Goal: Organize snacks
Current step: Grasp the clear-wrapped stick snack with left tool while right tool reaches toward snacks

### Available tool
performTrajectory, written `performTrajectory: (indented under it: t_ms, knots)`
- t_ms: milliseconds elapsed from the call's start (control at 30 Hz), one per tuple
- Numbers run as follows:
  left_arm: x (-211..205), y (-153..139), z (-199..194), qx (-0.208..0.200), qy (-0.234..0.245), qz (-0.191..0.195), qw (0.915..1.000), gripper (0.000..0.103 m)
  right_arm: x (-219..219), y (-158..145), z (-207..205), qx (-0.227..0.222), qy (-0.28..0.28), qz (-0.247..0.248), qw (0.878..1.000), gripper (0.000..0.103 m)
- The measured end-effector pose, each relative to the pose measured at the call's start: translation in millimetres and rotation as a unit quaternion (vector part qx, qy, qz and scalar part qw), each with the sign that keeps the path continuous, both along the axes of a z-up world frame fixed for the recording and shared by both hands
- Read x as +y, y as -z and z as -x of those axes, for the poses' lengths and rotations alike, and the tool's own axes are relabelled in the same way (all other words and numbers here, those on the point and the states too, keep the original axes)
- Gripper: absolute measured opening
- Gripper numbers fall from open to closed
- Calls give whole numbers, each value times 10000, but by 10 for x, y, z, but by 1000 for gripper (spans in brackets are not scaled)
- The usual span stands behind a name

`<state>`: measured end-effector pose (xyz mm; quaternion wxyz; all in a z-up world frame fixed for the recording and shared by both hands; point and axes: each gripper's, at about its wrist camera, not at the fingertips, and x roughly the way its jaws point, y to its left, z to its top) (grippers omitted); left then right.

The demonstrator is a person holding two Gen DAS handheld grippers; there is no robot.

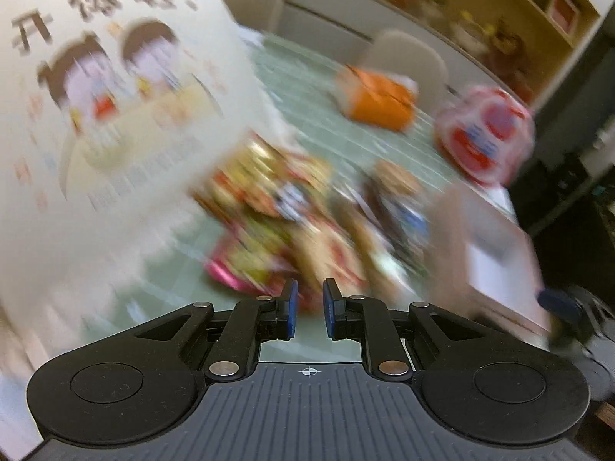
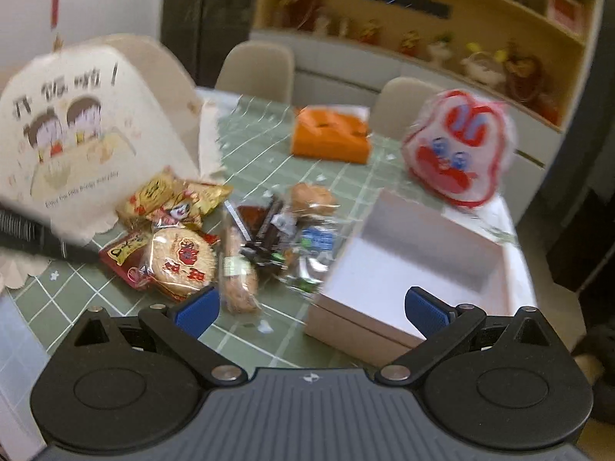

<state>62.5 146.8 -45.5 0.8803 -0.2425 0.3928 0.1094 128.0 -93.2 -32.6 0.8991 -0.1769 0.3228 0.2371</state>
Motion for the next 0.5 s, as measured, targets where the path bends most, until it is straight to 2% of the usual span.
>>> performTrajectory:
  t_ms: [67, 167, 233, 367, 500]
  knots:
    - [238, 83, -150, -12, 113, 7, 9999, 17, 209, 82, -142, 399, -170, -126, 9990, 102]
    - [578, 190, -224, -177, 24, 171, 9997, 17, 562, 148, -410, 1084, -551, -644, 9905, 102]
    - [742, 312, -217, -158, -109, 194, 9996, 17, 825, 164, -578, 1139, -733, -790, 9876, 102]
    - [906, 511, -125, -222, -13, 348, 9991, 17, 1421, 310, -949, 1166, -702, -691, 9883, 102]
    - [967, 554, 41, -246, -21, 345, 9991, 17, 1927, 537, -1325, 1443, -720, -960, 9822, 102]
